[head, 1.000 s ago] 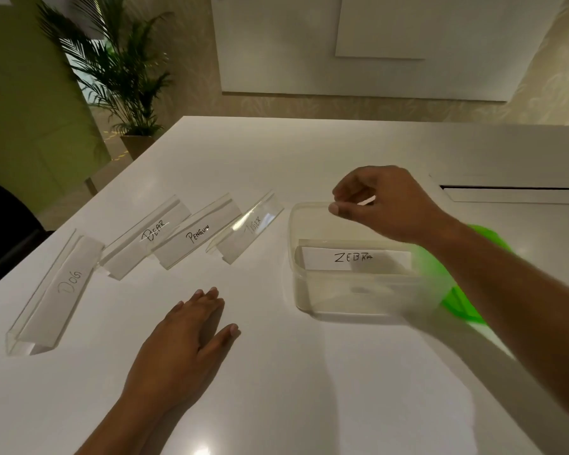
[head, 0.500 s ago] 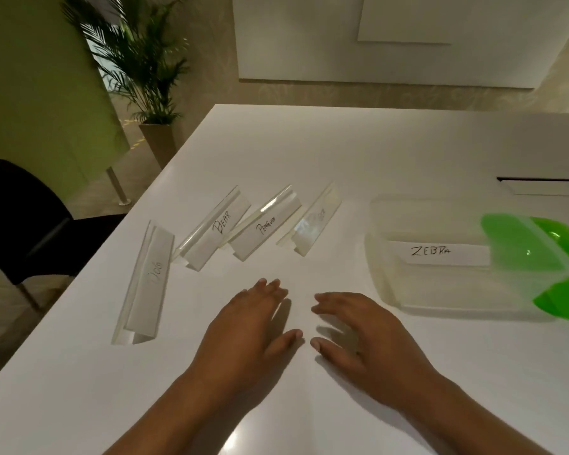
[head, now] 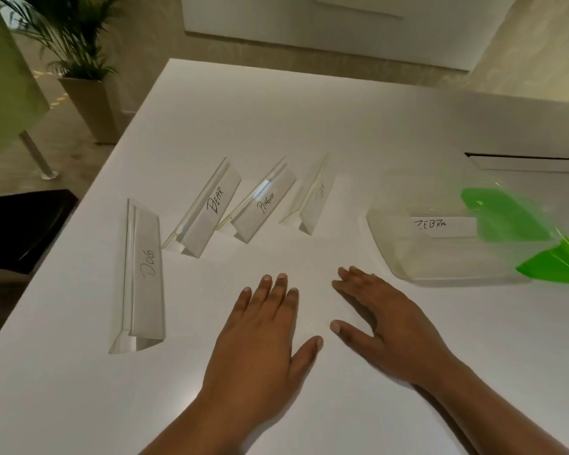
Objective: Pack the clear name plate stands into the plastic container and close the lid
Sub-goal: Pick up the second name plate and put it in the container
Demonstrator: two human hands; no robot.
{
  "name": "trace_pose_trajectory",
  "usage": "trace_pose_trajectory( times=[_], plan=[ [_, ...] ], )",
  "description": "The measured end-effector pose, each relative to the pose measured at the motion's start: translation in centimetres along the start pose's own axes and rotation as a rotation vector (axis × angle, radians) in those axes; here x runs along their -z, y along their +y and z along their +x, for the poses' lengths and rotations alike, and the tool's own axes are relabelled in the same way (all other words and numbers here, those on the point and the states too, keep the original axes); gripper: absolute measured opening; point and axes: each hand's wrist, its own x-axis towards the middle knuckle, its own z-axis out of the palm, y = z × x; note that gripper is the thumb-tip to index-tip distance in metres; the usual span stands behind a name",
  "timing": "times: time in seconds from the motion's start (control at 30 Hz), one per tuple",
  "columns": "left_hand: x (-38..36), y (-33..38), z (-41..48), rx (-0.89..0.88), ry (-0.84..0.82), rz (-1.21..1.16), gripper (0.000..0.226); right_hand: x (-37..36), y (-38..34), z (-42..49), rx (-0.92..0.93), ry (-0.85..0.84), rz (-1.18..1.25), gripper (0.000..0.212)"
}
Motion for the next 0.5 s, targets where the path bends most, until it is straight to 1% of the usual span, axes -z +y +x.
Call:
trace_pose_trajectory(
  times=[0.17,0.23,0.27,0.33,0.37,0.43,0.5],
  plan=[
    [0.1,-0.2,0.3,0.01,-0.031,-0.024,0.083,-0.1,0.2,0.1,-0.007,0.017,0.003,0.068],
    [0.1,0.3,0.4,-0.01,0.037,-0.072,0.08,0.0,0.3,0.0,-0.004,0.025,0.009,0.068],
    [0.4,0.0,0.4,0.007,0.077,-0.1,0.076,-0.1,0.2,0.0,0.004,0.021,0.014,0.067],
    [1.8,0.0,-0.4,0.054,0.198,-0.175,0.065,-0.9,0.2,0.7,0.043,0.051,0.046,0.066],
    [1.9,0.2,-0.4,0.058,0.303,-0.22,0.058,-0.6,0.4,0.3,0.059,0.055,0.058,0.066],
    [4.7,-0.8,-3.7,0.234,0.559,-0.158,0.051,-1.8,-2.1,2.0,0.197,-0.02,0.115,0.069],
    [5.6,-1.7,-3.1,0.302,0.679,-0.226,0.05,-1.5,-1.2,2.1,0.147,0.015,0.156,0.071]
  ],
)
